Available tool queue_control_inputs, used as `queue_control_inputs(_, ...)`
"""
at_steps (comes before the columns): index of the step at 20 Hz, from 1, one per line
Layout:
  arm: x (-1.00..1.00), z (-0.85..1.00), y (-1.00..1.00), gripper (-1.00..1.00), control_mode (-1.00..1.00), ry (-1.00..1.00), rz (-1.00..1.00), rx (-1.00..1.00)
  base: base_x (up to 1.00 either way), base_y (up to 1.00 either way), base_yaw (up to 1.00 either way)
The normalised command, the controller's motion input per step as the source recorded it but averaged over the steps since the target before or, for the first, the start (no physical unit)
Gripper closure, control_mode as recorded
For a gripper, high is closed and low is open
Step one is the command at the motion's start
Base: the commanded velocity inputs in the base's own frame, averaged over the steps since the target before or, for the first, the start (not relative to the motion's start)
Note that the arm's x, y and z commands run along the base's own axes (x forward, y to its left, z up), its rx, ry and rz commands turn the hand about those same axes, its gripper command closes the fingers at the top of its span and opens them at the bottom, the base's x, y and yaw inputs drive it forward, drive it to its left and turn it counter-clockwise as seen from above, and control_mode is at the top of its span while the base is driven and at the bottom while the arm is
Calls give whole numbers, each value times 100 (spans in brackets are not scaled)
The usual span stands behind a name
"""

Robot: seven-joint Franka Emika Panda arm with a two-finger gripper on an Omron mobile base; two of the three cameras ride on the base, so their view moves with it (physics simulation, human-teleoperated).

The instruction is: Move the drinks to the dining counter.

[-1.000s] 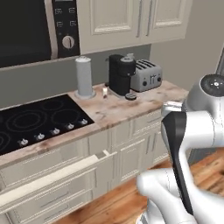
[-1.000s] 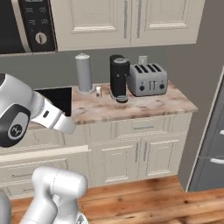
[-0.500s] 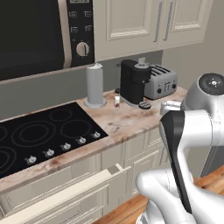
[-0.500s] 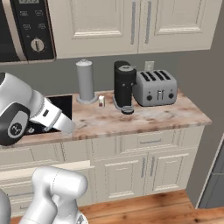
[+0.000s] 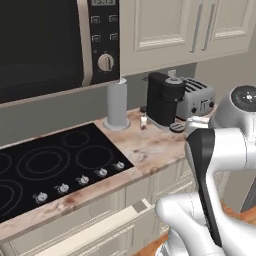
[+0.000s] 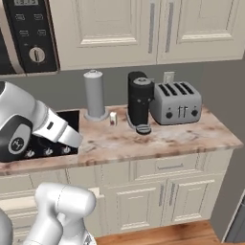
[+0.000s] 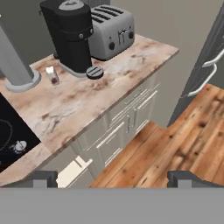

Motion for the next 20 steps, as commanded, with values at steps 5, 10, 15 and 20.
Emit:
queue_control_inputs(5, 0, 0, 0, -100, 100, 0, 0, 0, 97, 7, 0)
queue_control_inputs(10, 0, 0, 0, -100, 100, 0, 0, 0, 50, -11, 0)
queue_control_inputs(15, 0, 0, 0, -100, 100, 0, 0, 0, 9, -50, -3)
queue_control_inputs(20, 0, 0, 0, -100, 100, 0, 0, 0, 12, -53, -2)
